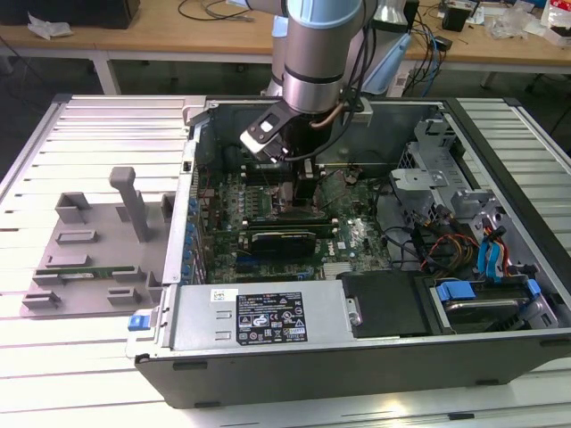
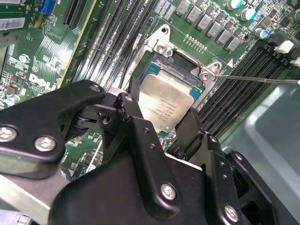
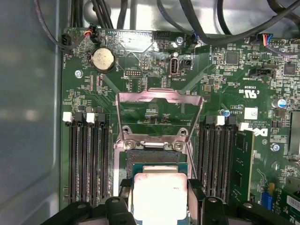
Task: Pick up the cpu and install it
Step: 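Place the cpu into insertion slot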
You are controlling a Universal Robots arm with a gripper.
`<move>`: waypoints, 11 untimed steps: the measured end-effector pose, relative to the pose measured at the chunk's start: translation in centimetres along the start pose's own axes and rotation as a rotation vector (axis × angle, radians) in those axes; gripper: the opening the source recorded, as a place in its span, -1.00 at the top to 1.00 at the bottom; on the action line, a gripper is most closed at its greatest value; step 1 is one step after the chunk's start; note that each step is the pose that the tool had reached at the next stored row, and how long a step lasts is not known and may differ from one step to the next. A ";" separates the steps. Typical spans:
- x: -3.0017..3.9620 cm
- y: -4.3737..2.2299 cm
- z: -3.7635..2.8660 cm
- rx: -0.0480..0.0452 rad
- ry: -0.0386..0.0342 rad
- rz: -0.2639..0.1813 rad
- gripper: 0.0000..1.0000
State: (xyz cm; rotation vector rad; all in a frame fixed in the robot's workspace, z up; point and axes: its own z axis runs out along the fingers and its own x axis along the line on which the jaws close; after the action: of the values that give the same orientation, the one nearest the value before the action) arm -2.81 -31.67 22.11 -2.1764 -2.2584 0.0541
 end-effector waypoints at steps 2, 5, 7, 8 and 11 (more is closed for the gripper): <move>0.00 0.01 0.18 0.0000 0.0000 0.000 -0.09; 0.01 0.01 0.33 0.0000 0.0000 0.000 -0.09; 0.01 0.01 0.41 0.0000 0.0001 0.000 -0.09; 0.01 0.01 0.47 -0.0001 0.0001 0.000 -0.09; 0.02 0.02 0.71 0.0000 0.0001 0.000 -0.09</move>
State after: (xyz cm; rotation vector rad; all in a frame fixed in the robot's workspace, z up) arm -2.81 -31.67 21.40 -2.1764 -2.2584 0.0540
